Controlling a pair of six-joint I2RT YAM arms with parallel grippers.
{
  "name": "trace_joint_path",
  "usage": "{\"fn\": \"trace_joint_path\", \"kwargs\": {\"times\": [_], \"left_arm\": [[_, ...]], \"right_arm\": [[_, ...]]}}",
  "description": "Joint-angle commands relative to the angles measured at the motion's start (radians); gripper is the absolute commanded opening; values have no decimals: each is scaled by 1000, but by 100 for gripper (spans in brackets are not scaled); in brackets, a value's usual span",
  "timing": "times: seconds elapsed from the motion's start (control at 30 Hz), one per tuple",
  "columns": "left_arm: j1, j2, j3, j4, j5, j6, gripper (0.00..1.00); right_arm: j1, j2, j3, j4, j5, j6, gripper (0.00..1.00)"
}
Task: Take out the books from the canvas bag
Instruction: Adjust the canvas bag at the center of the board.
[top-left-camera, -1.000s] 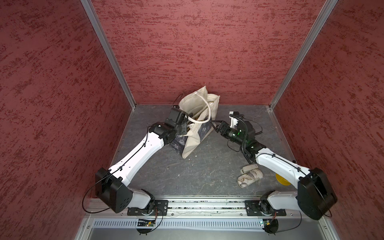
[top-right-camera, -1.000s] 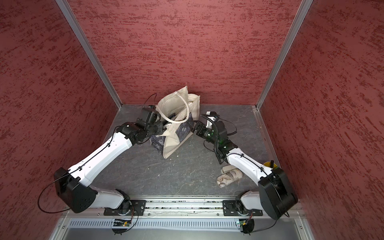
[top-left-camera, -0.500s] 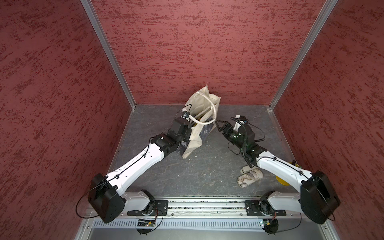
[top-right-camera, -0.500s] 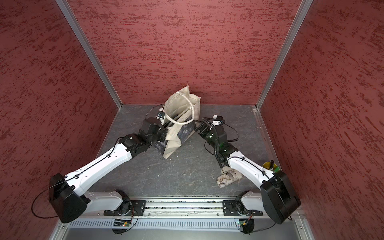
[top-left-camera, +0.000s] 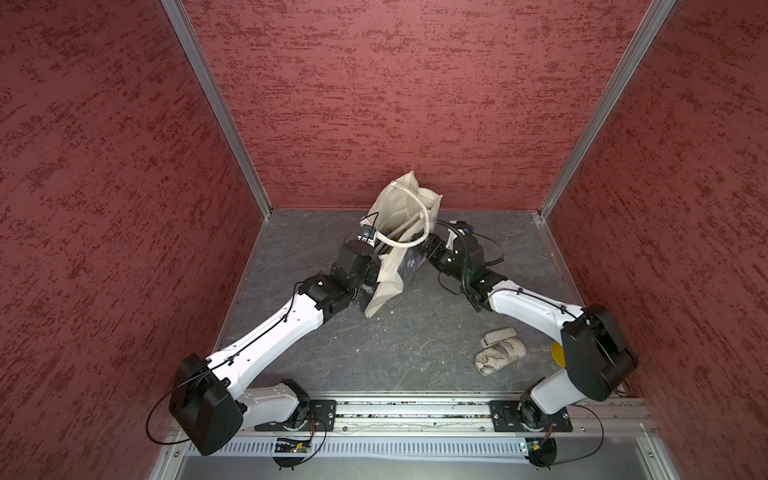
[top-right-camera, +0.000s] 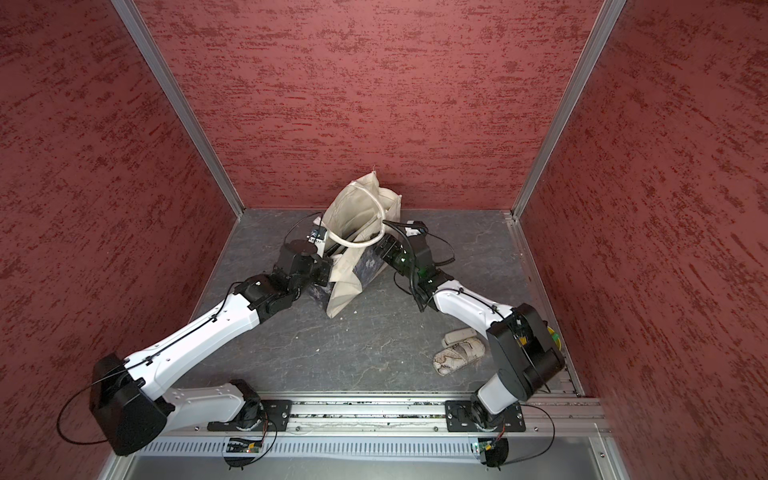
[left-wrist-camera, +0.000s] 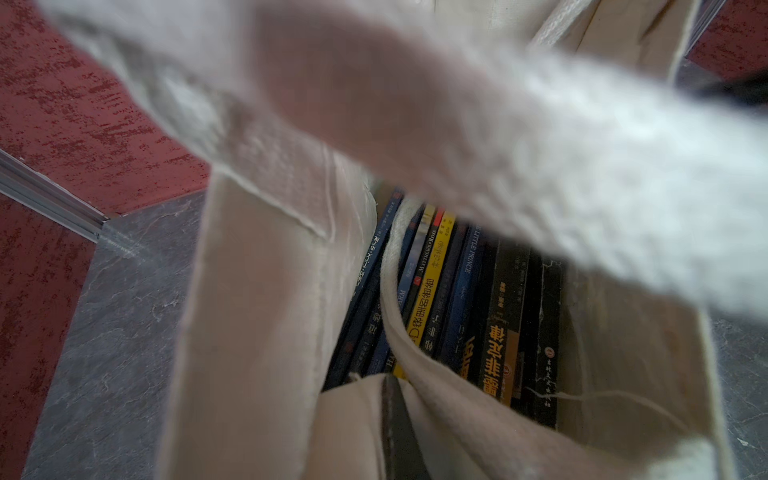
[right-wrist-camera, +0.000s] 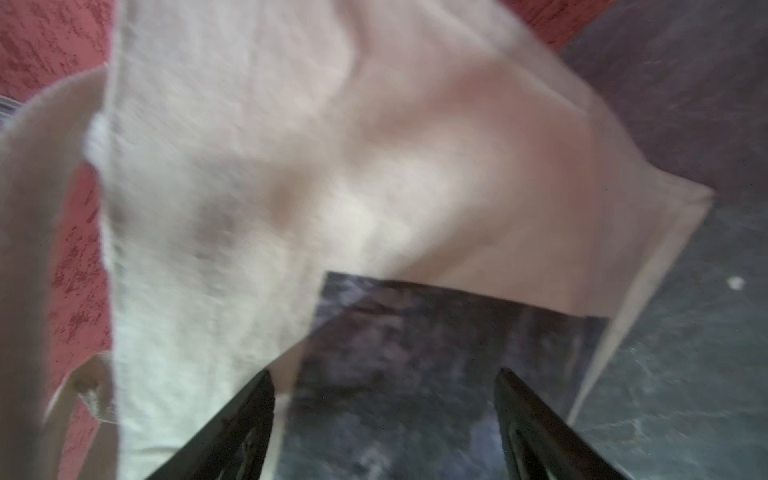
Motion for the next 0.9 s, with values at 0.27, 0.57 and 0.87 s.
{"fn": "trace_joint_path", "kwargs": {"times": [0.27, 0.57, 0.87], "left_arm": [[12, -61, -24, 148, 30, 7, 0], [15, -79, -42, 152, 57, -6, 0], [11, -94, -48, 152, 89, -13, 0]], "right_arm": [[113, 272, 721, -437, -32, -199, 83], [159, 644, 1424, -891, -63, -346, 88], [147, 400, 1269, -888, 94, -464, 99]]}}
